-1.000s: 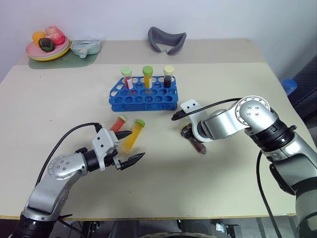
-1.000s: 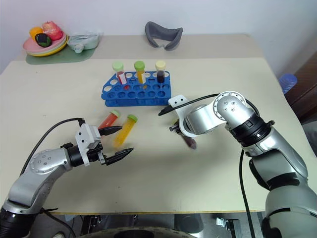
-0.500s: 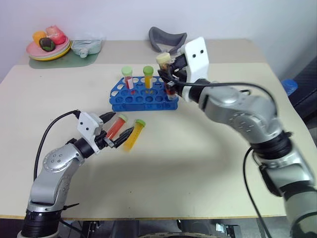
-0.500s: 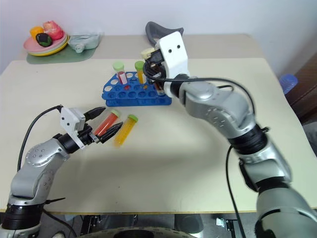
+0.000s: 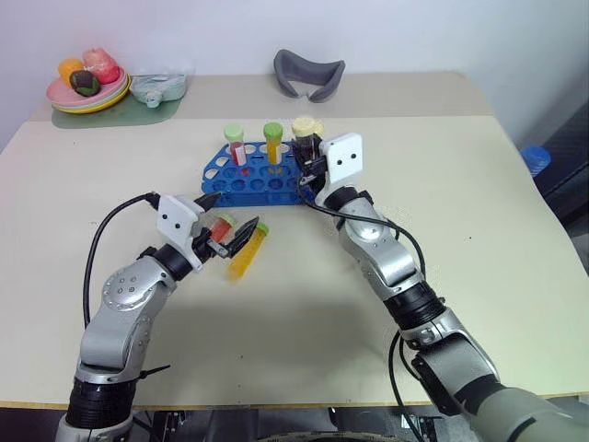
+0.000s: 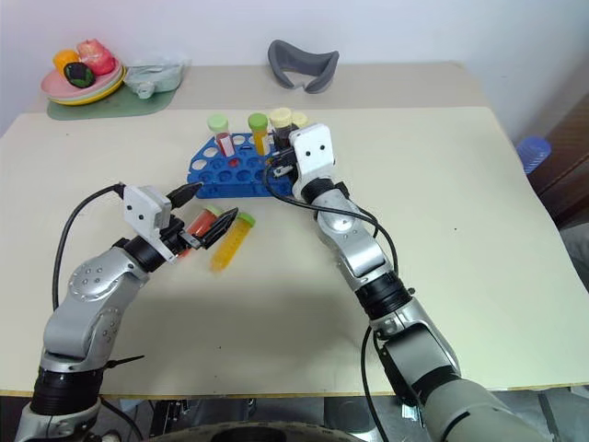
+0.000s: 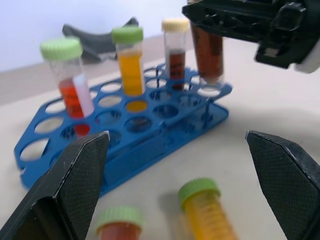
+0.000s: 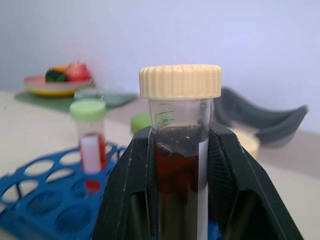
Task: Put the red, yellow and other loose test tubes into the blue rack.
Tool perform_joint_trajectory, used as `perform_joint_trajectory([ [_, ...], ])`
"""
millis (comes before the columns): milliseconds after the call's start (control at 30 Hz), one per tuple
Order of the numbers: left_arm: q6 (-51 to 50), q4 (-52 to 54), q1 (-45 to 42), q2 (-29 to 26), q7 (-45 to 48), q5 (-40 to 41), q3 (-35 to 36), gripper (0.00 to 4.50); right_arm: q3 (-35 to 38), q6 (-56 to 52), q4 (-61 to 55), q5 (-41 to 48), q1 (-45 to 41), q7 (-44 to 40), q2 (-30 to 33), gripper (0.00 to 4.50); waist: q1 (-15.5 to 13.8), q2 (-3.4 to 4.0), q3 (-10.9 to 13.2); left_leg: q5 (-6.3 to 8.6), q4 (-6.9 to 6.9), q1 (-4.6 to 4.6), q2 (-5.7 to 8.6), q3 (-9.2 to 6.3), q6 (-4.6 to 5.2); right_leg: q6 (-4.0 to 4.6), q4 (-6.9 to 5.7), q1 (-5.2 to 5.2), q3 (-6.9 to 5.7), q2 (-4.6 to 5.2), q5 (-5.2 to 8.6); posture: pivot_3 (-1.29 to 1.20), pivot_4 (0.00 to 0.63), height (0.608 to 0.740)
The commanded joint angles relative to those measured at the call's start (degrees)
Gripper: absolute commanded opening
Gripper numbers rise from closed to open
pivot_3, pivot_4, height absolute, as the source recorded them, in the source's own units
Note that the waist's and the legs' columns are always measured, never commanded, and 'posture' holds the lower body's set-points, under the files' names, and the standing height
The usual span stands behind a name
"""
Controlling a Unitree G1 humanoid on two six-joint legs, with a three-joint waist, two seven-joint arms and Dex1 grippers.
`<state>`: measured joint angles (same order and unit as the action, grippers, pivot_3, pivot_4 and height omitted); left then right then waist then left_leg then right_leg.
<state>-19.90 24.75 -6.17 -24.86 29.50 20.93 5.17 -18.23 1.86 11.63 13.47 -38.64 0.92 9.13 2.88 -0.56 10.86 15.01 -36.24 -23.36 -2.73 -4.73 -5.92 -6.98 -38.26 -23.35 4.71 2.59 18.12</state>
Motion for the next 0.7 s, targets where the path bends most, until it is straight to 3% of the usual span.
perform_joint_trajectory([
  [33, -2.0, 4.4, 0.1, -0.4, -0.6, 1.2, -0.3, 4.50, 3.1, 3.4, 1.6, -2.8, -0.5, -1.7, -2.3, 0.80, 0.1, 0.00, 0.0, 0.00, 0.00, 0.00, 0.00, 0.00, -0.01, 0.00, 0.00, 0.00, 0.00, 0.00, 0.00, 0.00, 0.150, 0.740],
  [700, -7.1, 7.1, -0.3, -1.5, -1.1, 3.5, 0.4, 4.50, 10.3, 7.5, 12.8, -8.4, -1.9, -6.2, -9.3, 0.80, 1.2, 0.01, 0.0, -0.09, -0.02, 0.08, 0.01, -0.02, -0.15, 0.00, -0.16, 0.04, 0.01, 0.01, 0.00, 0.00, 0.150, 0.740],
])
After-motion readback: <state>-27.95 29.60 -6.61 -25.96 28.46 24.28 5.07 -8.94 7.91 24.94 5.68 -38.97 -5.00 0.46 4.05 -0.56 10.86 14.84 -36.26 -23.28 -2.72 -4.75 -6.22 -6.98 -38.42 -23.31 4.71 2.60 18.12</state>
